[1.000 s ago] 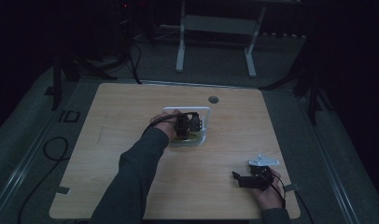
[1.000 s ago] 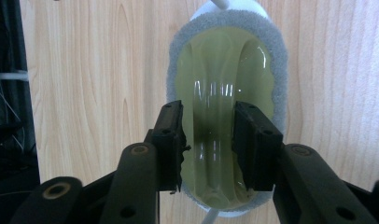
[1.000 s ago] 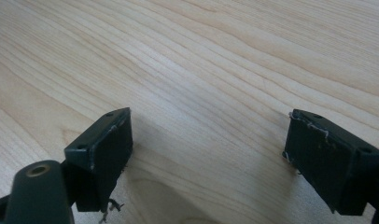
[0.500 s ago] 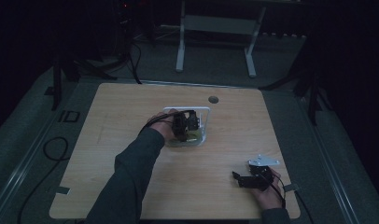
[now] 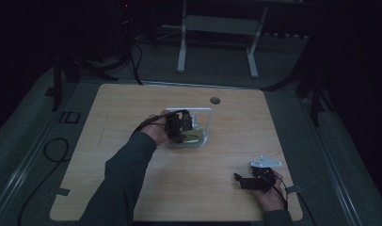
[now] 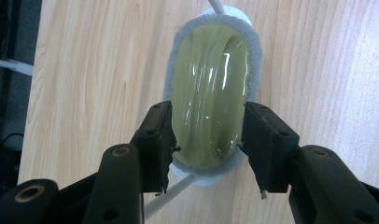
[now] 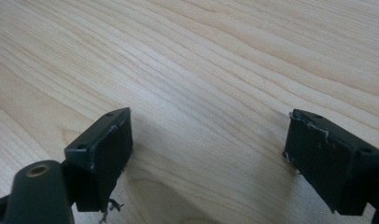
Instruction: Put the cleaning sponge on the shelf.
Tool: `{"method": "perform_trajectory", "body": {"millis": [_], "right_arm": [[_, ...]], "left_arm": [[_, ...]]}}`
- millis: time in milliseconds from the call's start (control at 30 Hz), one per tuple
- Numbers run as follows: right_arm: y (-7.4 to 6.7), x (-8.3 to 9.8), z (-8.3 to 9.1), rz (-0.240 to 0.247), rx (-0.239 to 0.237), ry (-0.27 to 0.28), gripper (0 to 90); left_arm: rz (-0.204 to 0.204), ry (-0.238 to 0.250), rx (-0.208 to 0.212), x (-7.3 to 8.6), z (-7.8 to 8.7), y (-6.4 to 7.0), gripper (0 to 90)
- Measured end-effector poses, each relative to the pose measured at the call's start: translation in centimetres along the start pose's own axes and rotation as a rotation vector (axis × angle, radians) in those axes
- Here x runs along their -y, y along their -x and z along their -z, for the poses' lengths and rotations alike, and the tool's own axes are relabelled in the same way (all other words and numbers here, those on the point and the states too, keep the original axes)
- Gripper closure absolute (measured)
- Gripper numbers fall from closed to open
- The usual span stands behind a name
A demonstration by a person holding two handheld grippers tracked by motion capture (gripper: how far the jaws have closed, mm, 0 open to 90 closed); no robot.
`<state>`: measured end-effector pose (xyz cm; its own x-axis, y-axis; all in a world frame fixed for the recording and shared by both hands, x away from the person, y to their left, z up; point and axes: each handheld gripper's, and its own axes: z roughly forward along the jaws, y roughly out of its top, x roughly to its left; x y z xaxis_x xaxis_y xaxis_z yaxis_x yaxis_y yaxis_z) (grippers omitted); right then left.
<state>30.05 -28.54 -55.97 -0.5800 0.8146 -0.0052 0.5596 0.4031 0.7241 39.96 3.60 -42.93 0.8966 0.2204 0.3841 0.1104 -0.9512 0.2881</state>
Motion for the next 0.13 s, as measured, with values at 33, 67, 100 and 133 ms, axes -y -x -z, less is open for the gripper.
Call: {"method": "perform_trajectory", "body": {"millis": [33, 67, 100, 133], "right_arm": [[0.00, 0.00, 0.00, 0.000, 0.000, 0.000, 14.8], [0.00, 0.00, 0.00, 0.000, 0.000, 0.000, 14.8], [0.01, 0.00, 0.00, 0.001, 0.000, 0.000, 14.8], [0.00, 0.00, 0.00, 0.000, 0.000, 0.000, 14.8]], "left_arm": [[0.003, 0.004, -0.002, 0.13, 0.21, -0.03, 53.6], [0.012, 0.015, -0.001, 0.26, 0.35, -0.08, 53.6], [0.023, 0.024, -0.001, 0.39, 0.49, -0.13, 53.7], [0.038, 0.031, -0.001, 0.52, 0.61, -0.18, 53.7]]}}
